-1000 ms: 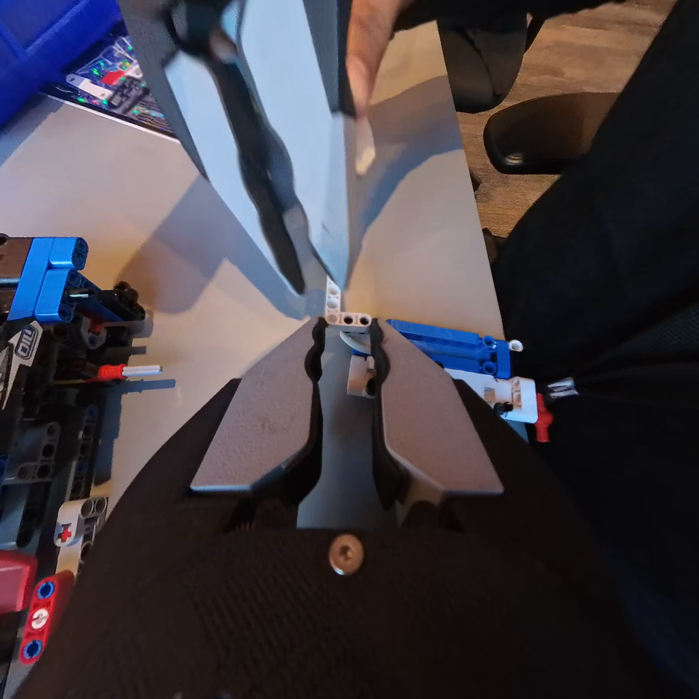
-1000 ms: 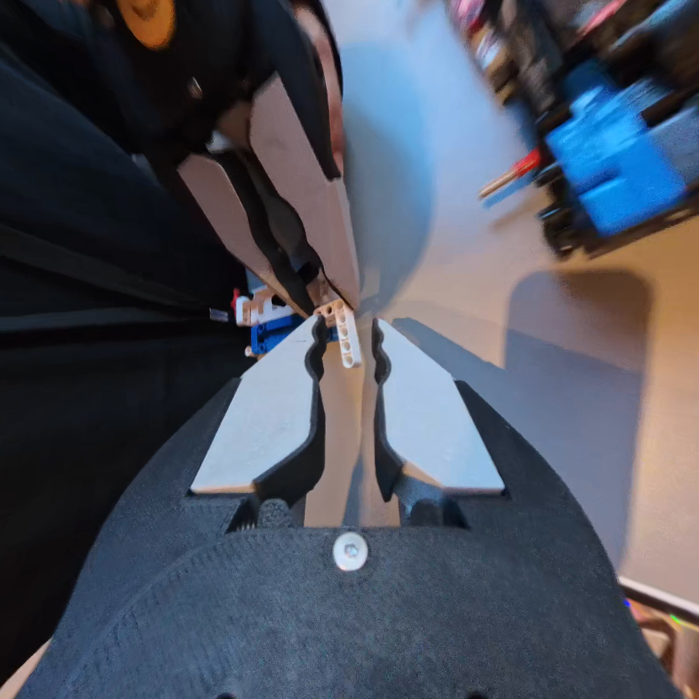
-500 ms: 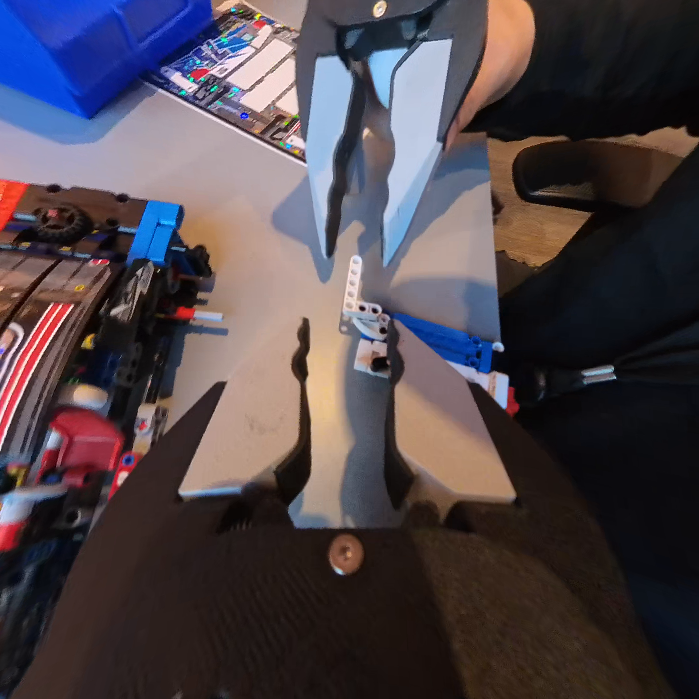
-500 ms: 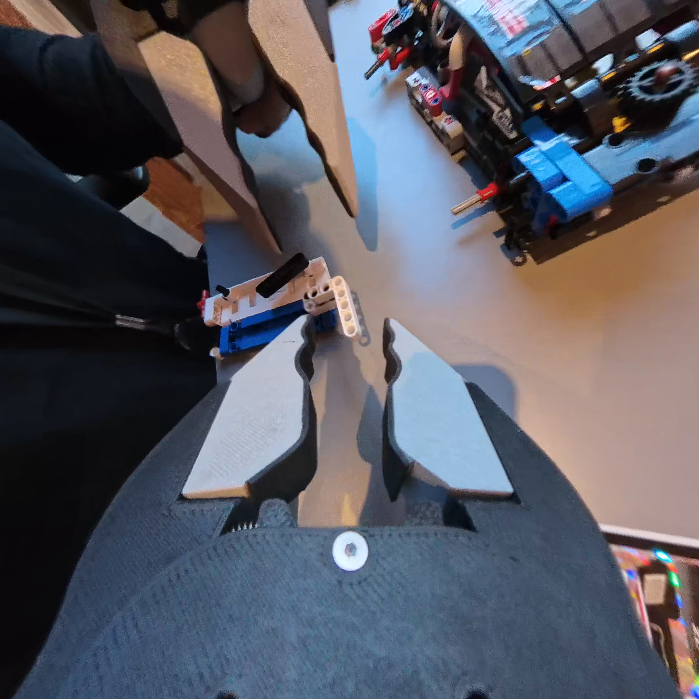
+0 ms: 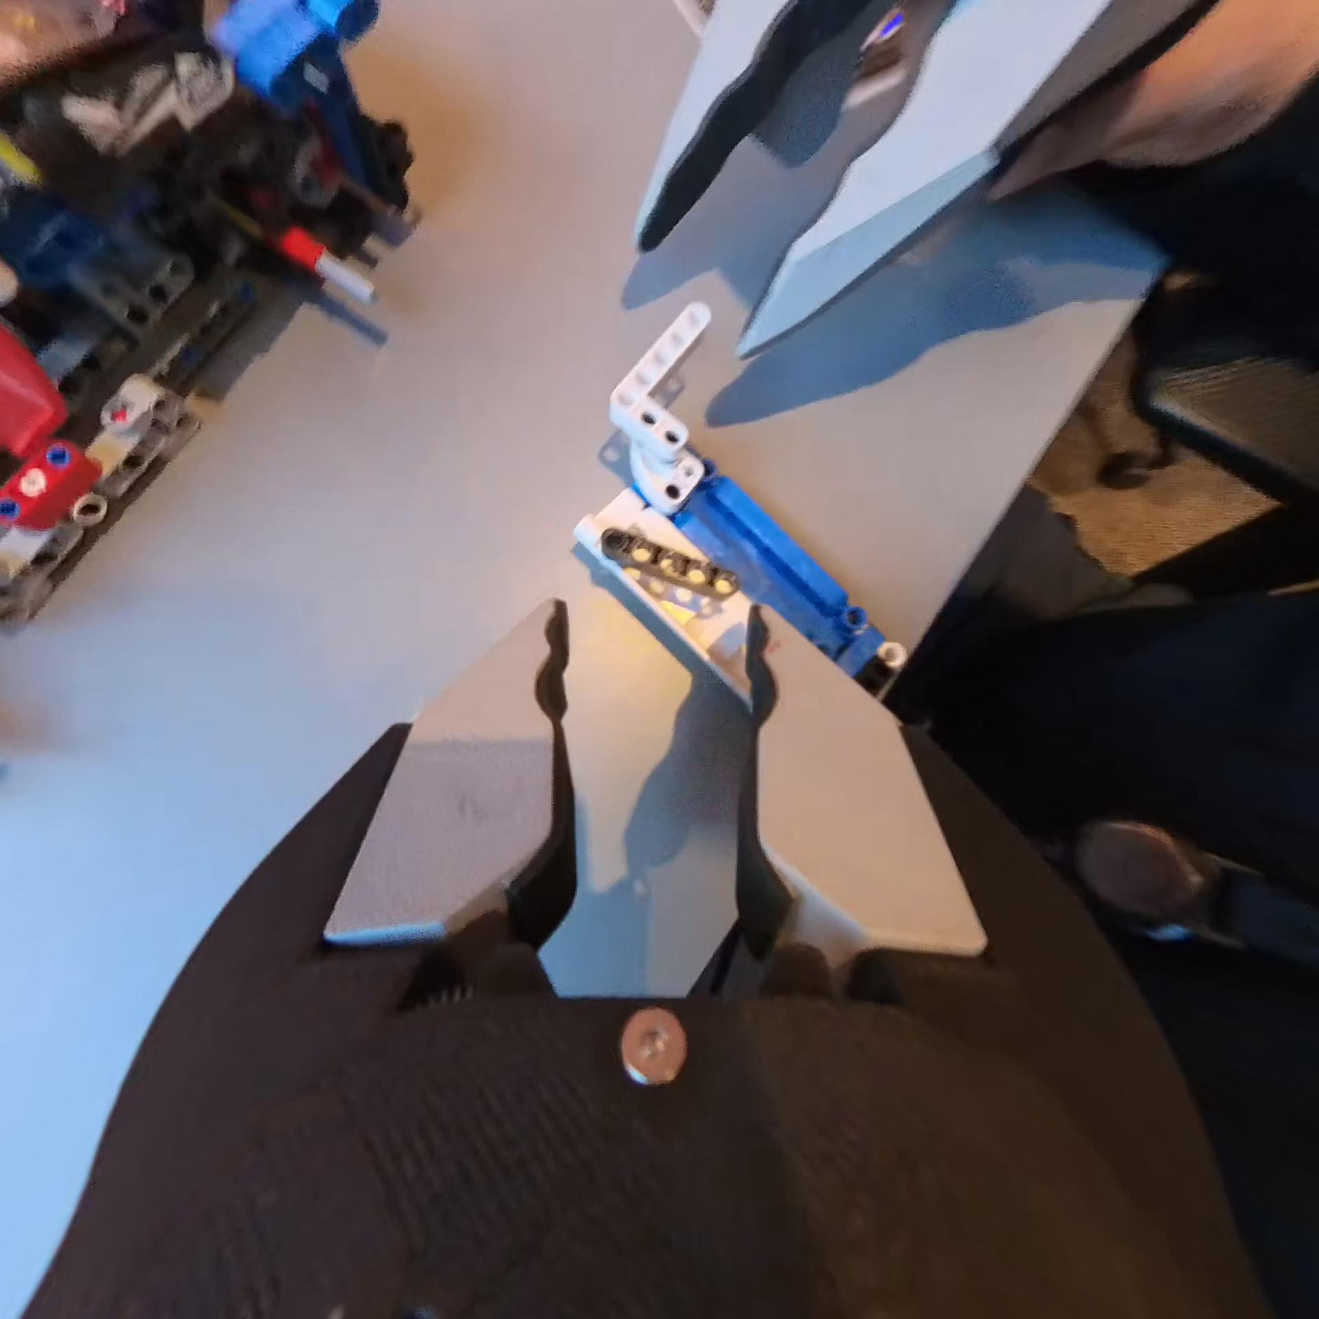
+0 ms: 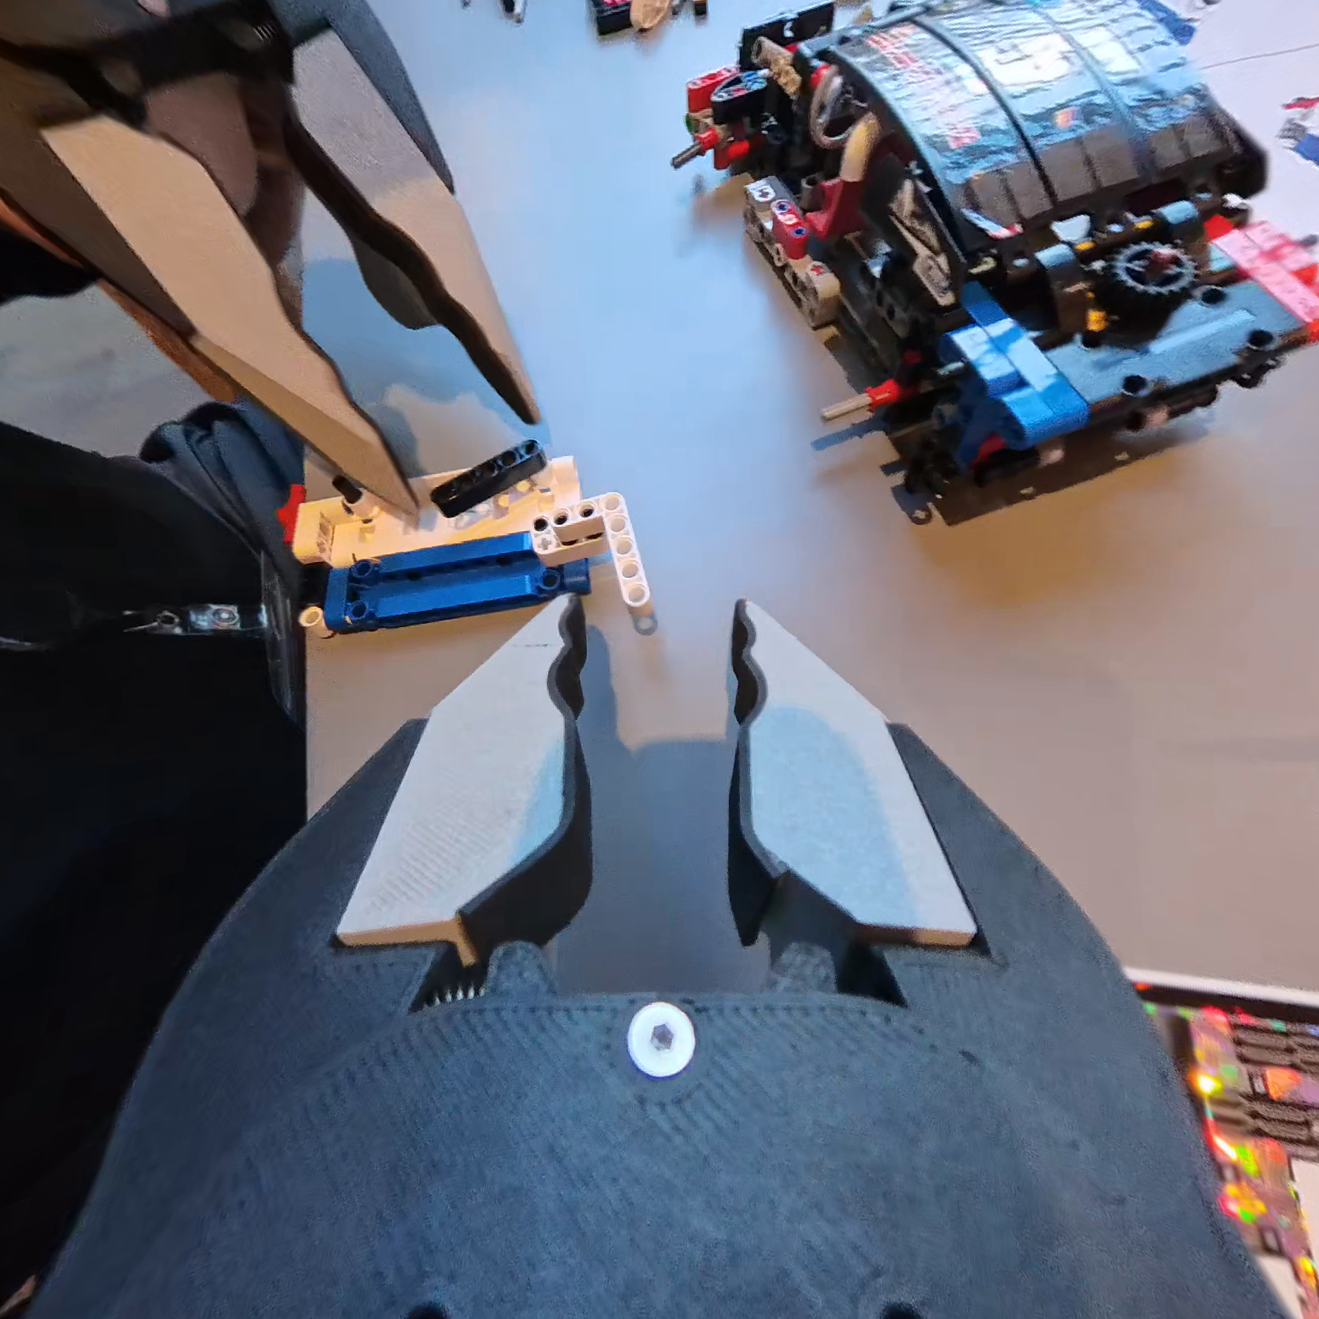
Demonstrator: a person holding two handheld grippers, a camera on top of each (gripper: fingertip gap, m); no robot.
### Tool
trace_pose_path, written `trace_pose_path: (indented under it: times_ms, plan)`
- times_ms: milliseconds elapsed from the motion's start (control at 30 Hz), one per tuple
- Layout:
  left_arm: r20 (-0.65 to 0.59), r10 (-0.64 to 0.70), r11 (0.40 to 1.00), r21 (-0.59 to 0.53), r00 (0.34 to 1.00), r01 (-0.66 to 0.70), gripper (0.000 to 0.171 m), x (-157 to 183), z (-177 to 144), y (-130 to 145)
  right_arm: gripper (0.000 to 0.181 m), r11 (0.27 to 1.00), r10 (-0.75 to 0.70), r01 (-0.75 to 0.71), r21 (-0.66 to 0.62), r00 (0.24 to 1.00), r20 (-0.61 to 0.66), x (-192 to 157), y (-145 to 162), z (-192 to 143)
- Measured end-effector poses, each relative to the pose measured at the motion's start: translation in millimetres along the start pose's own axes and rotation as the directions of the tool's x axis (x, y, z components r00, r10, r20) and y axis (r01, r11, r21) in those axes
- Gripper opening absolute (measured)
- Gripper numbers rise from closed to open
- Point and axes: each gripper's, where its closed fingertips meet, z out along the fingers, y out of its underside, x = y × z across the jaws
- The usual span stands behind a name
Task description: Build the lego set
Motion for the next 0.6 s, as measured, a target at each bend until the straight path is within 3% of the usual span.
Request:
trace_pose_path:
  times_ms: [67, 233, 367, 600]
  plan:
    - [0.044, -0.016, 0.999, -0.034, 0.999, 0.018, 0.05, -2.0, 8.0, 7.0, 0.039, 1.0, -0.017, 0.017, -0.01, 1.0, 0.023, -4.2, -1.4, 4.8]
    - [0.094, -0.012, 1.0, -0.022, 0.996, 0.014, 0.031, -17.0, 8.6, 5.9, 0.036, 0.998, -0.052, 0.053, -0.03, 0.997, 0.059, -12.1, -7.9, 18.7]
    - [0.128, -0.023, 0.999, -0.043, 0.992, 0.029, 0.036, -42.3, 0.9, 9.0, 0.034, 0.995, -0.058, 0.061, -0.073, 0.997, 0.047, -13.3, -7.8, 32.4]
    - [0.033, -0.153, 0.987, 0.054, 0.988, 0.151, 0.039, -45.1, -17.2, -2.9, 0.036, 0.99, -0.069, 0.065, -0.121, 0.997, -0.026, -5.0, -3.7, 39.9]
